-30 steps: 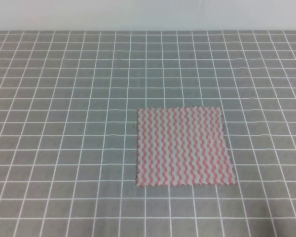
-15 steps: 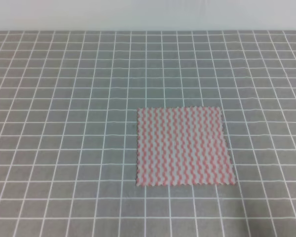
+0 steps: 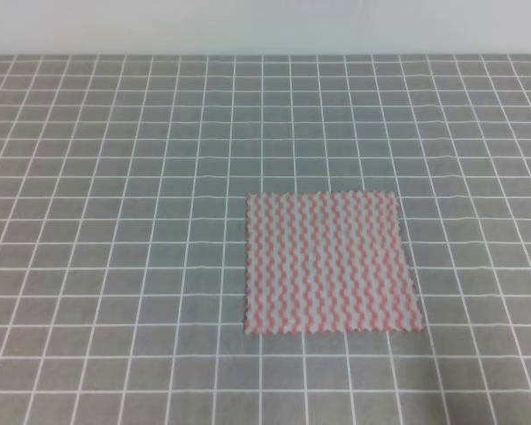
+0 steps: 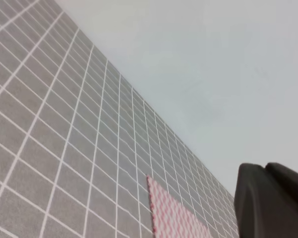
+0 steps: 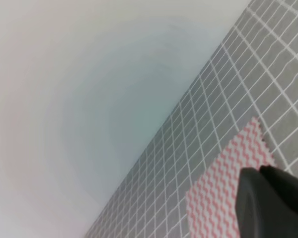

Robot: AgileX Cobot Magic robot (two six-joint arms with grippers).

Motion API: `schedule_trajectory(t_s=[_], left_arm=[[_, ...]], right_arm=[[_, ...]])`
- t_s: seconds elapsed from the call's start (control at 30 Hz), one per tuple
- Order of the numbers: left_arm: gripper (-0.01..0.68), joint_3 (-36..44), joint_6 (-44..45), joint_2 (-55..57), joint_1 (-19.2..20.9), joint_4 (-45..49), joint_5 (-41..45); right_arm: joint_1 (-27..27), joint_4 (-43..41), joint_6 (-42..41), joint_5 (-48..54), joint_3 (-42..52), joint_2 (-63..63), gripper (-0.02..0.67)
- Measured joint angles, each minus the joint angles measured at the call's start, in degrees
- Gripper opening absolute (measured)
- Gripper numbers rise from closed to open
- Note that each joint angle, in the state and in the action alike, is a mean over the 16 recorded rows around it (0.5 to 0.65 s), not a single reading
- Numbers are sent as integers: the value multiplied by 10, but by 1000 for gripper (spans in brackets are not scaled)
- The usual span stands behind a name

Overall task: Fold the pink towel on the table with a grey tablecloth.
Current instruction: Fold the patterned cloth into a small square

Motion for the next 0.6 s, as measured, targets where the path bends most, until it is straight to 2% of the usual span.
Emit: schedule_trajectory(t_s=[0.3,0.6], left_arm=[[-2,1,0,-2,0,-2,-21],[-2,-7,18,2,0,-3,-33]], right_arm=[[0,40,-4,-7,0,0,-17],[0,47,-60,-9,-5,12,-17]])
